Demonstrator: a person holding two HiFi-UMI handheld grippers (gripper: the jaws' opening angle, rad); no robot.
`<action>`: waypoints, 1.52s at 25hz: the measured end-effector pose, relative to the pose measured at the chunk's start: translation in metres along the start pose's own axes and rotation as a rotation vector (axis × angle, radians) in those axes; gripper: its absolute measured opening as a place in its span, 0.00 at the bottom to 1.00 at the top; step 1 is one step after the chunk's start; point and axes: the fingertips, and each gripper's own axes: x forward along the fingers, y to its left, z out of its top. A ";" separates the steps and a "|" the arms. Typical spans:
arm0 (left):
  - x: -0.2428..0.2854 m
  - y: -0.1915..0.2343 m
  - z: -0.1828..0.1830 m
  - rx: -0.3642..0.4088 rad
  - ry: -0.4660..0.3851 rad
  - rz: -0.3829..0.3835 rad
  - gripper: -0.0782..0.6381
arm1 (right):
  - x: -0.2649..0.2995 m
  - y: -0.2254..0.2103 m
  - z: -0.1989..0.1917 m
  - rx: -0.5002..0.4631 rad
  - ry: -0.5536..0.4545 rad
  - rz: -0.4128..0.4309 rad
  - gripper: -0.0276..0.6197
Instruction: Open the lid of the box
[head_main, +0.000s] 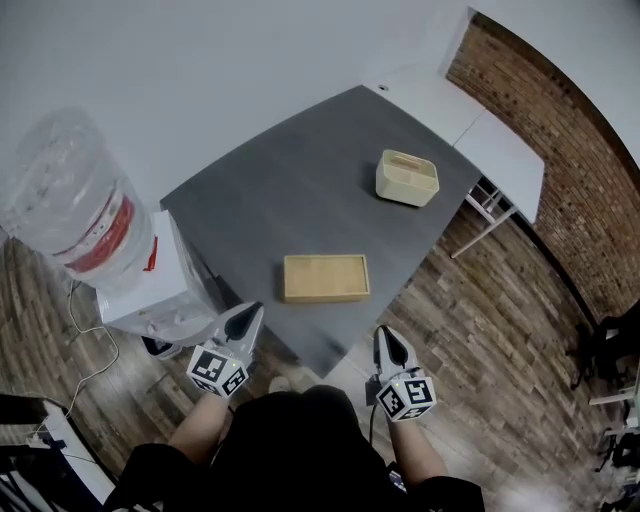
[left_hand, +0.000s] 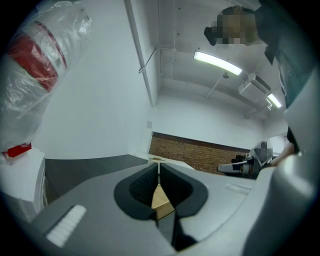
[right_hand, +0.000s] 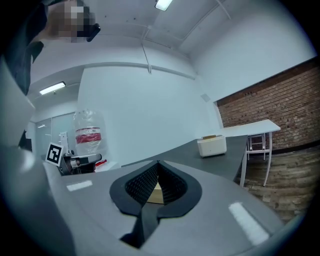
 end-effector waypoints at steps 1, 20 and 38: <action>0.001 0.001 -0.003 -0.008 0.008 0.005 0.13 | 0.002 -0.002 -0.002 0.000 0.010 0.000 0.05; 0.062 0.039 -0.068 -0.081 0.215 0.131 0.13 | 0.085 -0.058 -0.001 -0.001 0.130 0.070 0.05; 0.088 0.061 -0.128 -0.209 0.419 0.224 0.22 | 0.133 -0.092 -0.054 0.028 0.298 0.023 0.11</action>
